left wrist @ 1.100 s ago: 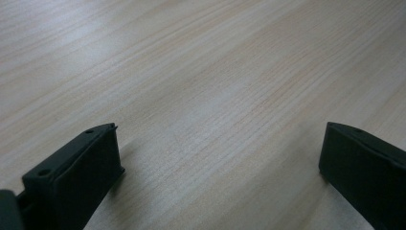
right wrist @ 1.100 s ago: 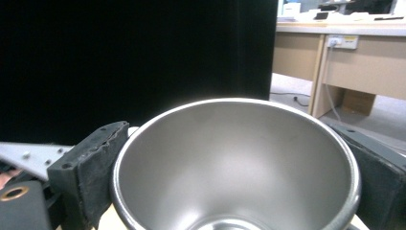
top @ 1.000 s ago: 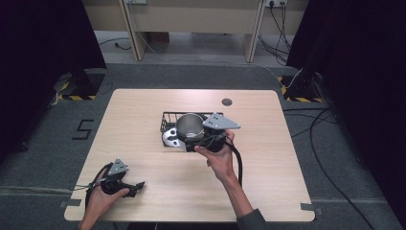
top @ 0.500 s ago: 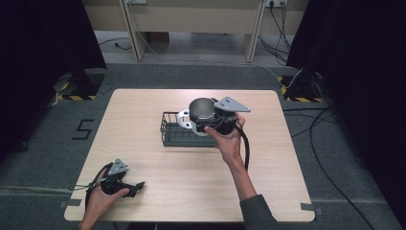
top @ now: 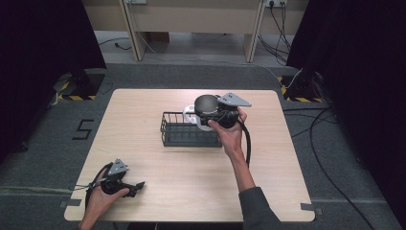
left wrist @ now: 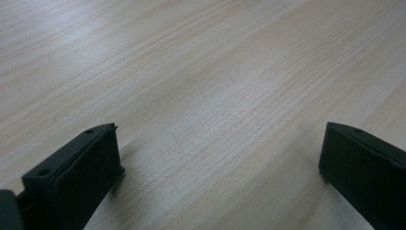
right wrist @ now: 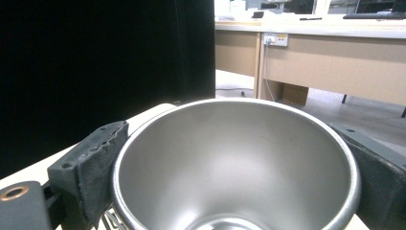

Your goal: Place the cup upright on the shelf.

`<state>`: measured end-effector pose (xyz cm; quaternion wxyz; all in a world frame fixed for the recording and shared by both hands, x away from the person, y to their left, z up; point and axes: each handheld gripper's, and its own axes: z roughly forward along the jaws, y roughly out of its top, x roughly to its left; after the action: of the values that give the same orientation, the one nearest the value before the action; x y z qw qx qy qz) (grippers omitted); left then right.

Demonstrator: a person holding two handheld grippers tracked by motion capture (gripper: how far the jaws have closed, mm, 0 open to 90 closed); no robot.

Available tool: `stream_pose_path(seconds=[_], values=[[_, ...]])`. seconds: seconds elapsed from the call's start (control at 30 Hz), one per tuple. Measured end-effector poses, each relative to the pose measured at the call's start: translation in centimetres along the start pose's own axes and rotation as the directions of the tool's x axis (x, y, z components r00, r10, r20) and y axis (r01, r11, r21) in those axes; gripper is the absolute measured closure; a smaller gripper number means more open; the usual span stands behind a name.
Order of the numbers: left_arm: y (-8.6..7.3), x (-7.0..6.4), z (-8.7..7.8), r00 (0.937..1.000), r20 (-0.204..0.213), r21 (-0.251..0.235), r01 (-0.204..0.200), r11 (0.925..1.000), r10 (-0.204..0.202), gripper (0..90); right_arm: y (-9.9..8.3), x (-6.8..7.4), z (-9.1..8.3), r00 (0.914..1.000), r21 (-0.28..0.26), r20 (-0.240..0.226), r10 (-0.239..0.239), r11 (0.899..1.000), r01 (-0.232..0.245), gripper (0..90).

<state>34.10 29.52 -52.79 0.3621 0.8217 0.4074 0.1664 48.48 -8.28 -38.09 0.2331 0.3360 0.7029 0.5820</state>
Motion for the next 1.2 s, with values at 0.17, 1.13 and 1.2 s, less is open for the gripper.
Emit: stream_pose_path(seconds=[0.17,1.13,1.2], values=[[0.0,0.0,0.0,1.0,0.0,0.0,0.0,1.0,0.0,0.0,-0.5,-0.5,0.5,1.0,0.007,0.005,0.004,1.0,-0.004,6.2],[0.0,0.0,0.0,1.0,0.0,0.0,0.0,1.0,0.0,0.0,-2.5,-1.7,2.1,0.999,0.029,0.023,0.039,0.999,-0.039,6.2],[0.0,0.0,0.0,1.0,0.0,0.0,0.0,1.0,0.0,0.0,-2.8,-1.7,2.2,0.9989,0.033,0.022,0.042,0.999,-0.043,6.2]])
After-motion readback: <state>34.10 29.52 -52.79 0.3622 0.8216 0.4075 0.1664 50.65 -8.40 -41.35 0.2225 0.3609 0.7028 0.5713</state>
